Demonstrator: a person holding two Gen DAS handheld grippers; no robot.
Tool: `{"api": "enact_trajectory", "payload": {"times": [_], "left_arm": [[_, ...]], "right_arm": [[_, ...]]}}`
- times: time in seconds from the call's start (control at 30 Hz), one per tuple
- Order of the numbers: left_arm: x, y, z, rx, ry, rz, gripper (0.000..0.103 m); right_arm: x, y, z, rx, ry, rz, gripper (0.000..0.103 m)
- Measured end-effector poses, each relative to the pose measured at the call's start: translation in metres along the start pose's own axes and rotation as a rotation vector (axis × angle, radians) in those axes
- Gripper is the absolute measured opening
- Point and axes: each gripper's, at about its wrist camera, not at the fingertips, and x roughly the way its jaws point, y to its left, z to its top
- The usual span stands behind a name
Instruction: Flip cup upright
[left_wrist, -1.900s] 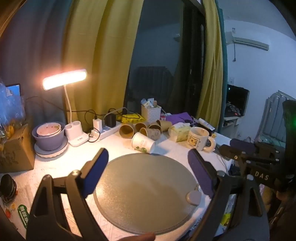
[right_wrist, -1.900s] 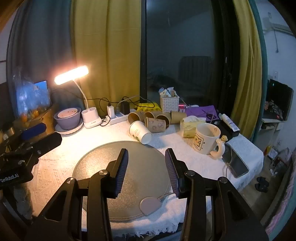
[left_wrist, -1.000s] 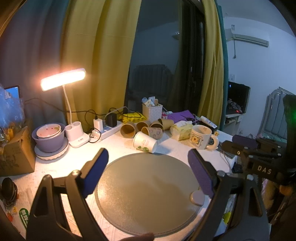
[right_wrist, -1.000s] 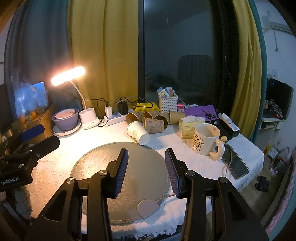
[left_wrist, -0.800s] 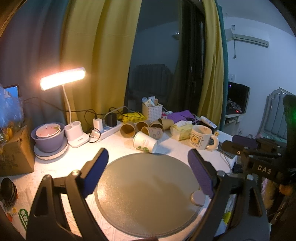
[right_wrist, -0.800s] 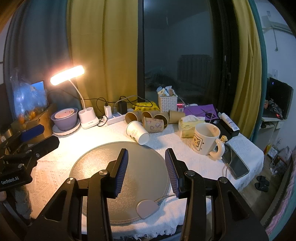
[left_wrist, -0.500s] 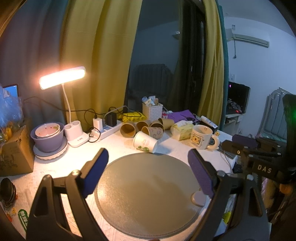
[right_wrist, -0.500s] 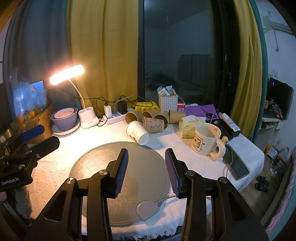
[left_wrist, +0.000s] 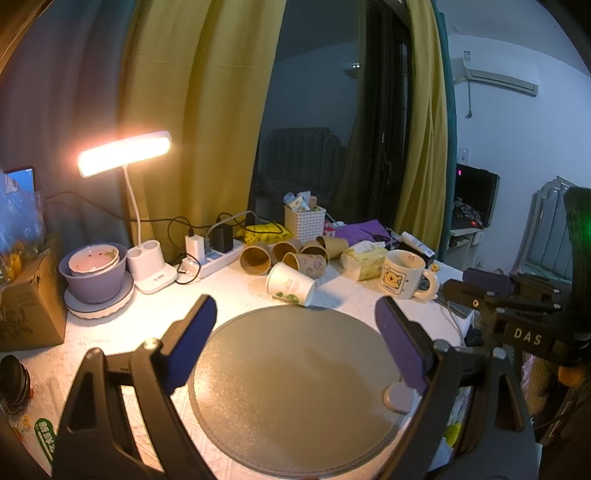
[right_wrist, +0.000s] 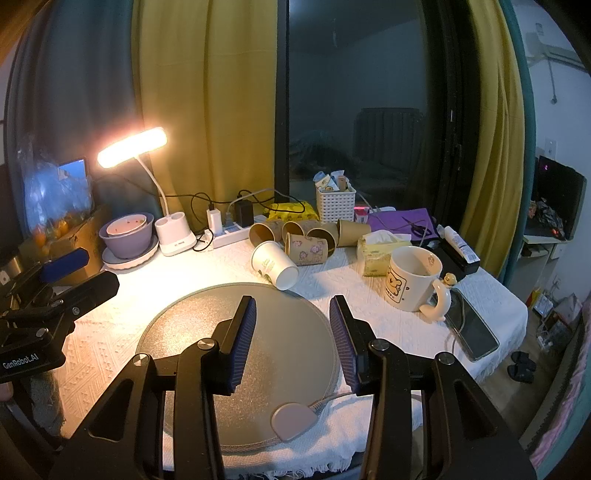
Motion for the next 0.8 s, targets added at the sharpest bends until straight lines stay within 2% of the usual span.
{"api": "enact_trajectory", "payload": {"times": [0.8], "left_arm": [[0.0015, 0.0016, -0.0002, -0.003, -0.001, -0.001, 0.089]], "right_arm": [[0.0047, 0.0033, 0.0015, -0.010, 0.003, -0.004, 0.044]]}}
